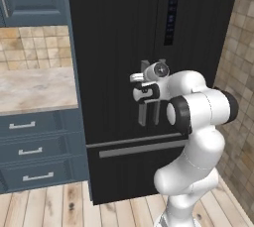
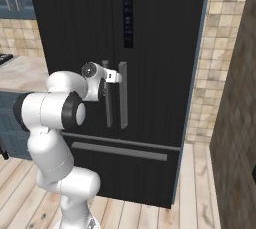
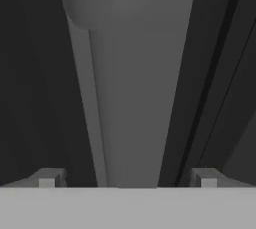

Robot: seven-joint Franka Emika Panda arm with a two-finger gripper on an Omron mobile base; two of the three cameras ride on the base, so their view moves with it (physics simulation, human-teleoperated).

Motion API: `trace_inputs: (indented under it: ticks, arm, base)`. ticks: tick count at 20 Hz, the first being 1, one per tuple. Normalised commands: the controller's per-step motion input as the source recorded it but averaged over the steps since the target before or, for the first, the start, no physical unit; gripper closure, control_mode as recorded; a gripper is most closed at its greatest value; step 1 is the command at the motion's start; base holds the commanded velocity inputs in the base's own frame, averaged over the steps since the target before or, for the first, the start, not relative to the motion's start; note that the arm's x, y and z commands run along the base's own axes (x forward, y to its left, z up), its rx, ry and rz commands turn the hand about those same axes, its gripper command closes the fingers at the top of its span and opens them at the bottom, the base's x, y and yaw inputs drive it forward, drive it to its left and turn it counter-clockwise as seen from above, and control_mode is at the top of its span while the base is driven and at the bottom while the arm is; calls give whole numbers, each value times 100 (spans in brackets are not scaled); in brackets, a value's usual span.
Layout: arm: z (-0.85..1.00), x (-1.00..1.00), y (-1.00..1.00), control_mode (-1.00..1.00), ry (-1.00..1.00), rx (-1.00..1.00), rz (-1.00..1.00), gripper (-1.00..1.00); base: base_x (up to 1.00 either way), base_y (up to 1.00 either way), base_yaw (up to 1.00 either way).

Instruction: Take the lemon wedge from the fridge and place it on the plate with fish on the dining counter.

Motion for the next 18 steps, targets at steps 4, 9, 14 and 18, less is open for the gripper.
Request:
trace_inputs:
  ticks: [4, 9, 14, 18]
  arm:
    - [0, 0, 0, -100, 0, 0, 0, 100]
    - [0, 0, 0, -100, 0, 0, 0, 100]
    - [6, -46, 34, -100, -2, 1, 0, 100]
    - [15, -60, 66, -100, 0, 6, 0, 100]
  base:
    - [0, 0, 0]
    - [0, 0, 0]
    - [0, 0, 0]
    - [0, 0, 0]
